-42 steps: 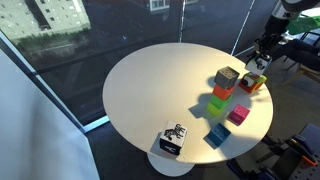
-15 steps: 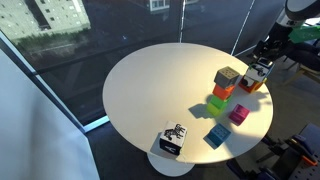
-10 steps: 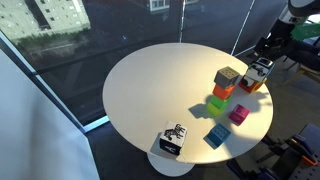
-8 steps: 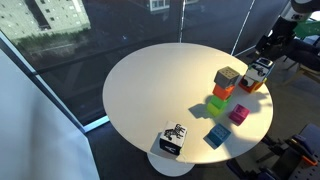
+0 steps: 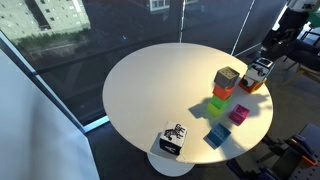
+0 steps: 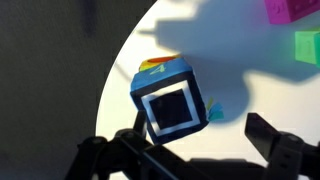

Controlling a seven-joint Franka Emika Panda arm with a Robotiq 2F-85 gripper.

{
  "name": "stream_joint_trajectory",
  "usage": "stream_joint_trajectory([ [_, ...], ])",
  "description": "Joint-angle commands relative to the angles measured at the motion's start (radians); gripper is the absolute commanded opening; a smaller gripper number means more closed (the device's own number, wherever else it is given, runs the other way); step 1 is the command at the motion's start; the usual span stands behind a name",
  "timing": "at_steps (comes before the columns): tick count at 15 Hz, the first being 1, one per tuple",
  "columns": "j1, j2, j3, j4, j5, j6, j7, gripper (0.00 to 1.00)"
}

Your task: Put the light blue plushy cube on top of the orange plushy cube

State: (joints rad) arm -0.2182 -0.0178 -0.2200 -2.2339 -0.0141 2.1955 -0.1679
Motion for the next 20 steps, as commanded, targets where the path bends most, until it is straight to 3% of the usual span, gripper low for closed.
stream_joint_trajectory([
  [1, 0.01, -0.044, 0.009, 0.019, -0.036, -0.133, -0.042, 1.0],
  [7, 0.033, -0.138, 0.024, -0.009, -0.06, -0.24, -0.071, 1.0],
  [20, 0.123, -0.294, 0.087, -0.161, -0.027, -0.126, -0.057, 1.0],
])
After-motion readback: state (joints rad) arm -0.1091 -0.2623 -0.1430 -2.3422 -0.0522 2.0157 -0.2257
